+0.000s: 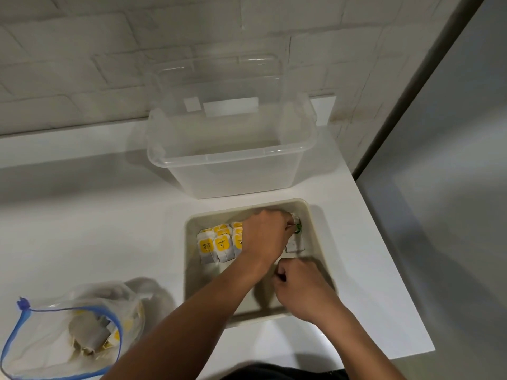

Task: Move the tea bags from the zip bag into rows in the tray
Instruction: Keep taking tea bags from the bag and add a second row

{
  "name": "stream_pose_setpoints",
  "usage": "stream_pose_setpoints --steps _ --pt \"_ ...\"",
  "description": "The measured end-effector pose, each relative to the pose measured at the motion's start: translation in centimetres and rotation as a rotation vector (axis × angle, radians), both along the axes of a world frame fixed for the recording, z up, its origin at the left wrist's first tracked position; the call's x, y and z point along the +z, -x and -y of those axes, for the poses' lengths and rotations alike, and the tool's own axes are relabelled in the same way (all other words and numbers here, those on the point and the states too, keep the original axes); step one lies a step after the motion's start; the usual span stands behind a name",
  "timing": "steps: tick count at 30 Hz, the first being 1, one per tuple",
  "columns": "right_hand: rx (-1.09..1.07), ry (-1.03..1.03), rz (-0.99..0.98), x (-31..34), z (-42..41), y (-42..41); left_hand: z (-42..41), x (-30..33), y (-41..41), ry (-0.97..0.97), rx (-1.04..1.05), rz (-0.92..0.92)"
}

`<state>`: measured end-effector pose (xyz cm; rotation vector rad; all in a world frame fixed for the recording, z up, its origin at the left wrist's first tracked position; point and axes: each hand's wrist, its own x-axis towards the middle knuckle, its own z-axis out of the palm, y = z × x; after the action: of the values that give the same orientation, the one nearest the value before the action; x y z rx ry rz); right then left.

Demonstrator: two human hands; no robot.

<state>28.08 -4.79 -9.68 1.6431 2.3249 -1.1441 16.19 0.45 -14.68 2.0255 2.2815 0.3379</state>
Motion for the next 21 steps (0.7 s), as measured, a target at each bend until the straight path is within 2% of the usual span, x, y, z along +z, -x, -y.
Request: stream_pose_setpoints --steps 6,10,12,16,21 --pt "-0.005 0.048 -0.016 -0.1 -0.1 0.1 0.3 1.0 -0.3 -0.038 0.04 -0.059" --pt "0.018 0.041 -0.012 -0.1 0.0 0.0 0.7 1.6 -0.2 0.022 0.042 -0.072" --pt "0.043 0.037 0.001 -0.3 0.0 -0.1 1.4 1.7 -0.1 0.128 -0.009 -0.048" --pt "0.126 0.057 0.036 -1.1 0.2 -0.1 2.6 1.4 0.7 0.47 -0.153 0.167" --pt "0.199 0.086 0.022 -2.1 0.4 0.1 2.6 1.1 1.5 0.689 -0.272 0.251"
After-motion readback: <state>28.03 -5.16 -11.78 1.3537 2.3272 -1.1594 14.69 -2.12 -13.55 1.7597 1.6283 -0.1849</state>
